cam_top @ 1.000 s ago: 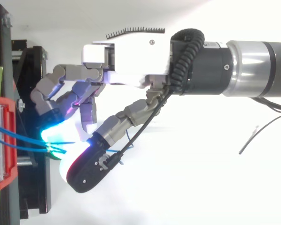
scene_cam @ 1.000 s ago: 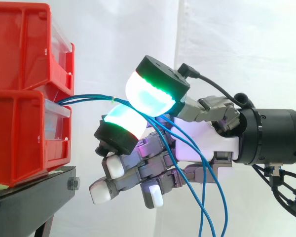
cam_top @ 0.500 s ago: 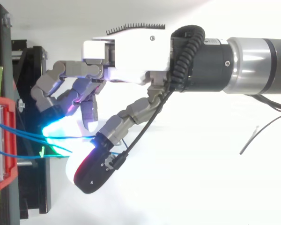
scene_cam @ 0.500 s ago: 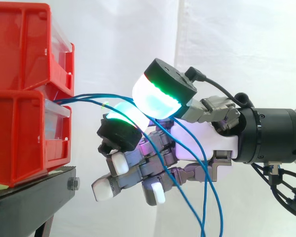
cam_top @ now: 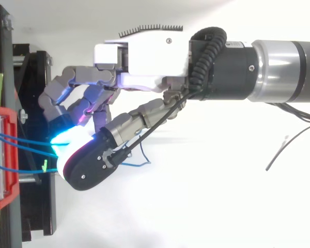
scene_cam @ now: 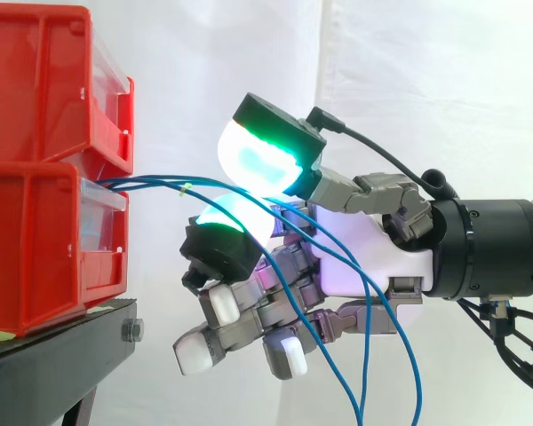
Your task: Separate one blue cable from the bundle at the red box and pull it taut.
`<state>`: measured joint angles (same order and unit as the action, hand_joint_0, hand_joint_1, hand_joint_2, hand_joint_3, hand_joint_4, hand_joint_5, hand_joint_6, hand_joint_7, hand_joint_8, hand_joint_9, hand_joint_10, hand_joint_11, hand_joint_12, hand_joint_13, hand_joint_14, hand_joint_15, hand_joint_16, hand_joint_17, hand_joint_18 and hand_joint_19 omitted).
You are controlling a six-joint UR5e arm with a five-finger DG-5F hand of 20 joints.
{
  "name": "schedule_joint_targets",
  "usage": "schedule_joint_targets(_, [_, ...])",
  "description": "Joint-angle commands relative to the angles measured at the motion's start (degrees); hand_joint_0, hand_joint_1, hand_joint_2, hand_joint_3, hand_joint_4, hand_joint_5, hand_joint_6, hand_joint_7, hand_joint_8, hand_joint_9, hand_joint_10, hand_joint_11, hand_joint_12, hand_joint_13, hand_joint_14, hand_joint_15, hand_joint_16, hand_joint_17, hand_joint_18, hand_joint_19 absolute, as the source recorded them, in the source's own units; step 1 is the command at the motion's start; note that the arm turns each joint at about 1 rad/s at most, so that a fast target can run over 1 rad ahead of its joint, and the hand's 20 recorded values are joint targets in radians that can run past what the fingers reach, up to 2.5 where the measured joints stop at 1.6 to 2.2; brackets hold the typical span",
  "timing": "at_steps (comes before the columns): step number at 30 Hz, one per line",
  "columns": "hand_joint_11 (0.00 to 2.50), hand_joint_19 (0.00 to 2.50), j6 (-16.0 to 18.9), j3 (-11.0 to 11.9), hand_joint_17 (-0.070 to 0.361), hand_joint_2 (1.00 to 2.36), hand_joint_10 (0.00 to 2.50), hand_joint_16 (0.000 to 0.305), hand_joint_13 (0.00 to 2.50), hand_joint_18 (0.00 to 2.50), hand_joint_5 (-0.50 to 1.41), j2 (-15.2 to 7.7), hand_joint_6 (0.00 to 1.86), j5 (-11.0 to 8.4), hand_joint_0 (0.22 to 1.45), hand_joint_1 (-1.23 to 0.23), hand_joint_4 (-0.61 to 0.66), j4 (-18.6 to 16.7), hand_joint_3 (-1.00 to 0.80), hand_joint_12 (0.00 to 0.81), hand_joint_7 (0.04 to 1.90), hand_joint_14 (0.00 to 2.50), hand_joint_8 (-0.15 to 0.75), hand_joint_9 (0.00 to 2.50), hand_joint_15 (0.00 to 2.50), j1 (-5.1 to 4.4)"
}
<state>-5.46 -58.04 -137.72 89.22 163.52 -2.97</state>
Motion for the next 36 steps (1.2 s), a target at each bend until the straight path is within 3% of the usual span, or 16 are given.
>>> schedule_joint_targets(1, [0.83, 0.79, 0.0, 0.2, 0.106, 1.0, 0.03, 0.047, 0.84, 0.91, -0.15, 0.0, 0.8, -0.1, 0.6, -0.59, 0.14, -0.3, -0.5, 0.368, 1.17, 0.02, 0.346, 1.07, 0.5, -0.11])
schedule_joint_targets(16, [0.86, 0.74, 0.0, 0.2, 0.107, 1.0, 0.03, 0.048, 0.82, 0.9, -0.18, 0.0, 0.82, 0.16, 0.76, -0.95, 0.12, 0.1, -0.5, 0.369, 1.24, 0.02, 0.331, 1.01, 0.49, 0.16])
schedule_joint_targets(18, [0.86, 0.74, 0.0, 0.2, 0.107, 1.0, 0.03, 0.048, 0.82, 0.89, -0.18, 0.0, 0.82, 0.16, 0.75, -0.97, 0.13, 0.2, -0.5, 0.366, 1.25, 0.02, 0.331, 1.01, 0.5, 0.16])
schedule_joint_targets(20, [0.87, 0.75, 0.0, 0.2, 0.107, 1.0, 0.03, 0.048, 0.82, 0.89, -0.18, 0.0, 0.82, 0.16, 0.67, -0.97, 0.13, 0.1, -0.5, 0.367, 1.24, 0.02, 0.329, 1.01, 0.51, 0.16])
schedule_joint_targets(23, [0.86, 0.77, 0.0, 0.2, 0.111, 1.0, 0.03, 0.049, 0.83, 0.9, -0.18, 0.0, 0.83, 0.16, 0.56, -0.93, 0.14, 0.0, -0.5, 0.376, 1.21, 0.02, 0.336, 1.02, 0.5, 0.07])
schedule_joint_targets(25, [0.86, 0.75, 0.0, 0.3, 0.123, 1.0, 0.03, 0.054, 0.83, 0.95, -0.17, 0.0, 0.8, 0.16, 0.47, -0.81, 0.16, 0.0, -0.5, 0.397, 1.15, 0.02, 0.361, 1.04, 0.5, 0.16])
schedule_joint_targets(36, [0.8, 0.76, -0.2, 0.2, 0.121, 1.0, 0.03, 0.054, 0.81, 0.94, -0.13, 0.0, 0.7, 0.16, 0.49, -0.5, 0.17, 0.0, -0.5, 0.384, 1.21, 0.02, 0.357, 1.06, 0.48, 0.07])
